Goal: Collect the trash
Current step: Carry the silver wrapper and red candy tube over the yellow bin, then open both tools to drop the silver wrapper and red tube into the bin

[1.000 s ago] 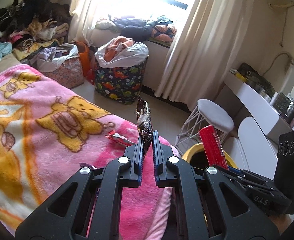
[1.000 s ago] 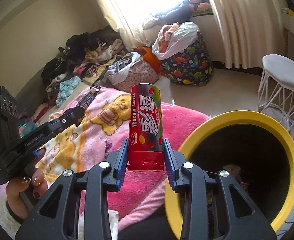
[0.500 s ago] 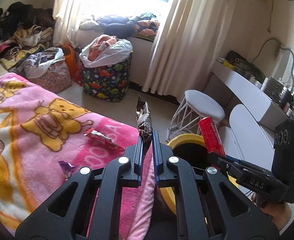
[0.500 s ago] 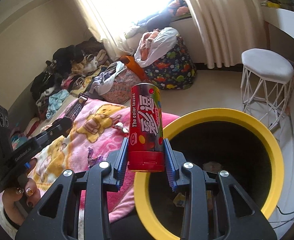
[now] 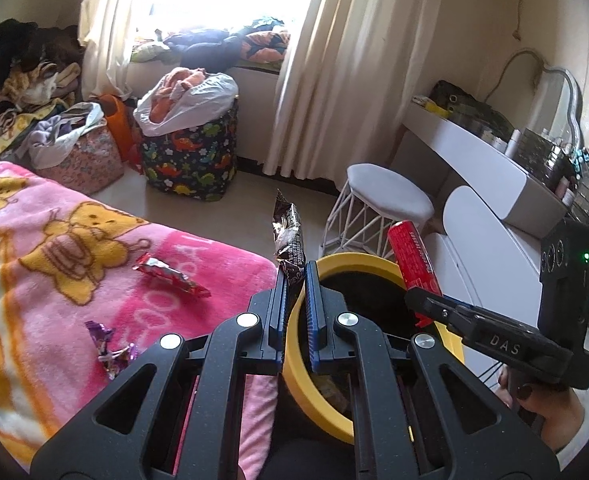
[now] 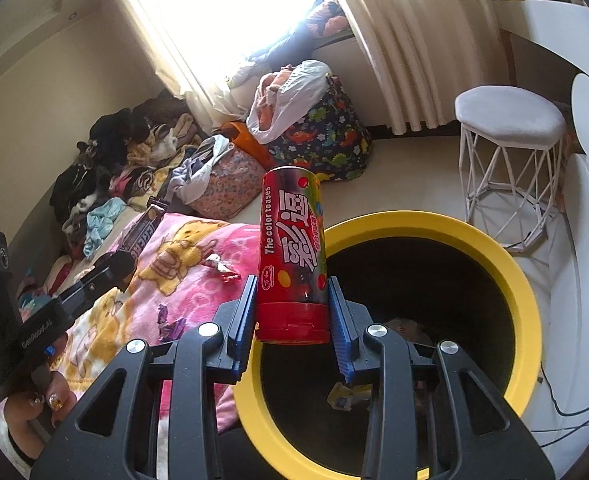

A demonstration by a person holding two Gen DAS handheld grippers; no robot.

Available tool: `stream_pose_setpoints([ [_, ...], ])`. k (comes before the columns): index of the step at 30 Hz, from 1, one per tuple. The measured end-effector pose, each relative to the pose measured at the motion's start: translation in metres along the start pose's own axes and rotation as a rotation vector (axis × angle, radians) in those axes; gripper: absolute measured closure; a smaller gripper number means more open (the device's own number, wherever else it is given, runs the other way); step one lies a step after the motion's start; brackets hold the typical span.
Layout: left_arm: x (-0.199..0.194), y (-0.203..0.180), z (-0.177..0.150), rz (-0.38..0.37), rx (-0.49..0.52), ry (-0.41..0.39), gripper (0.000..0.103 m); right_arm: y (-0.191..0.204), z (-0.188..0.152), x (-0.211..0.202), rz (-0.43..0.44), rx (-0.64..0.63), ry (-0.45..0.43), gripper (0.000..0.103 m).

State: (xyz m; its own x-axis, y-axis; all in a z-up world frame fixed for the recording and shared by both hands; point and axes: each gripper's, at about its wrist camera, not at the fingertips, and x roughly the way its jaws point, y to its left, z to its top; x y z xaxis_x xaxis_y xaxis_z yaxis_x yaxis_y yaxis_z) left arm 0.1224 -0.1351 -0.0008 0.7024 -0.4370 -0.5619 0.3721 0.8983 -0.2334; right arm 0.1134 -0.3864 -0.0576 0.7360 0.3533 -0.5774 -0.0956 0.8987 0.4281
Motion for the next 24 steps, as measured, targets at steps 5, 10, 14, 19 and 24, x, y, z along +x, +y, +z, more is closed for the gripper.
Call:
stream_pose_setpoints([
  [5, 0.004, -0.01, -0.003, -0.014, 0.016, 0.013, 0.098, -0.008, 0.001, -0.005, -0.013, 0.017, -0.007, 0.071],
  [10, 0.01, -0.019, -0.006, -0.027, 0.037, 0.029, 0.098, -0.017, -0.001, -0.007, -0.025, 0.036, -0.013, 0.071],
  [14, 0.013, -0.025, -0.008, -0.037, 0.053, 0.044, 0.098, -0.024, -0.003, -0.01, -0.034, 0.053, -0.016, 0.071],
  [19, 0.02, -0.034, -0.013, -0.053, 0.074, 0.067, 0.098, -0.031, -0.004, -0.012, -0.045, 0.072, -0.017, 0.071],
  [24, 0.028, -0.041, -0.019, -0.068, 0.091, 0.093, 0.098, -0.04, -0.005, -0.014, -0.055, 0.093, -0.02, 0.071],
])
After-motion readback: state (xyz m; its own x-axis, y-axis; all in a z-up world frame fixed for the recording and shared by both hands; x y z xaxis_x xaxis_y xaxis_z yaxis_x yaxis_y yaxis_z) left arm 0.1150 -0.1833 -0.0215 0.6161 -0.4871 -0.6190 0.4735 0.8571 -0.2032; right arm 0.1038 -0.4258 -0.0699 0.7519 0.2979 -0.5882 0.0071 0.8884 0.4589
